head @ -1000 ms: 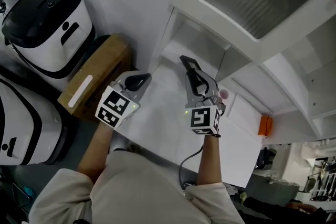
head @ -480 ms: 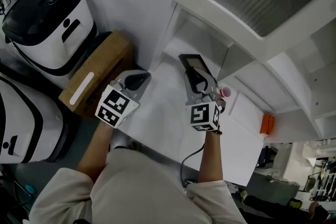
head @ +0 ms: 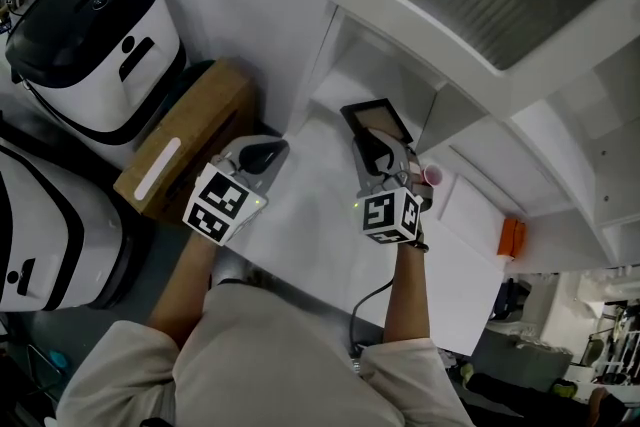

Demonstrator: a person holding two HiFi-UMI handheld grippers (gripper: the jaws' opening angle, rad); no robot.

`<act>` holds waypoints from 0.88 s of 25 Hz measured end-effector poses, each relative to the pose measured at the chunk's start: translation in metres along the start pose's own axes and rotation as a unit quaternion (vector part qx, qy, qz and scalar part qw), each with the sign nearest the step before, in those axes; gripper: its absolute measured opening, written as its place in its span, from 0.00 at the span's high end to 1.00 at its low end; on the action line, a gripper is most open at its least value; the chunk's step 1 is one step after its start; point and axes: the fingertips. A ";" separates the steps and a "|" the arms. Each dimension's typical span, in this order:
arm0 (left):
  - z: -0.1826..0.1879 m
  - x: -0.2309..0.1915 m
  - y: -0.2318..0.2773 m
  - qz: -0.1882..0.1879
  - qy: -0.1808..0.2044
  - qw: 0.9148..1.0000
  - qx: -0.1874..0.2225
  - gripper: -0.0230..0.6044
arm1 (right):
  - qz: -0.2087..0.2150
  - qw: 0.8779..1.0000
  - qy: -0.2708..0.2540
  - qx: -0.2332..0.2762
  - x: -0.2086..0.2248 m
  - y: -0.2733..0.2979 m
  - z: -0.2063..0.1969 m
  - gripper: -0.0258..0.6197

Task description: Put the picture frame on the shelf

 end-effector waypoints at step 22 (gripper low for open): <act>-0.011 0.002 0.013 -0.011 -0.017 1.000 -0.013 0.96 | 0.001 0.997 -0.072 -0.037 -0.009 0.042 -0.009 0.77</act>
Point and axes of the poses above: the fingertips, and each gripper's own axes: y forward along the fingers, x to its right, z out of its top, and after that the axes turned 9 degrees about -x, right-handed
